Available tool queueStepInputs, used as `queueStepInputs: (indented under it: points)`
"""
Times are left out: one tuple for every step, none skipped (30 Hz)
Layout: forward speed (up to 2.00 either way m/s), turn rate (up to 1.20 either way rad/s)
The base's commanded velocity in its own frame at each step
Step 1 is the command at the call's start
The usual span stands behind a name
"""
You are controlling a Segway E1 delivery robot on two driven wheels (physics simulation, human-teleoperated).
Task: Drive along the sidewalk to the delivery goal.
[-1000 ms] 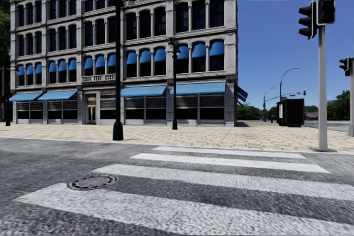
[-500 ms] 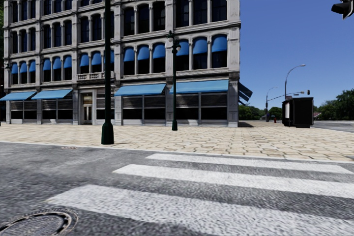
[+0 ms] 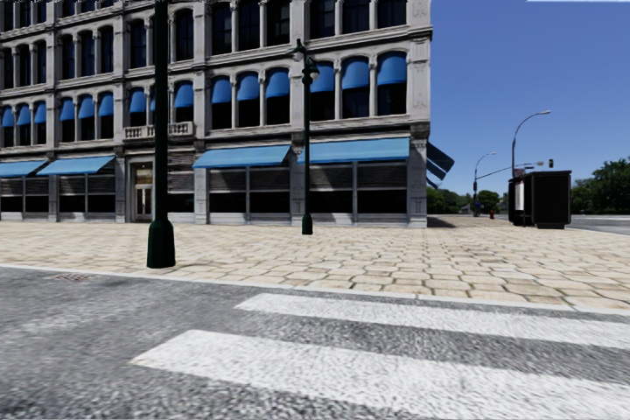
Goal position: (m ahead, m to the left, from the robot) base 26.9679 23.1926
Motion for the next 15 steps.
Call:
queueStepInputs:
  points:
    - [2.00, -0.03]
    - [2.00, 0.00]
    - [2.00, 0.00]
    - [2.00, 0.00]
    - [2.00, 0.00]
    - [2.00, 0.00]
    - [2.00, 0.00]
    - [2.00, -0.08]
    - [2.00, -0.34]
    - [2.00, -0.52]
    - [2.00, -0.52]
    - [2.00, -0.55]
    - [2.00, -0.46]
    - [2.00, 0.00]
    - [2.00, 0.00]
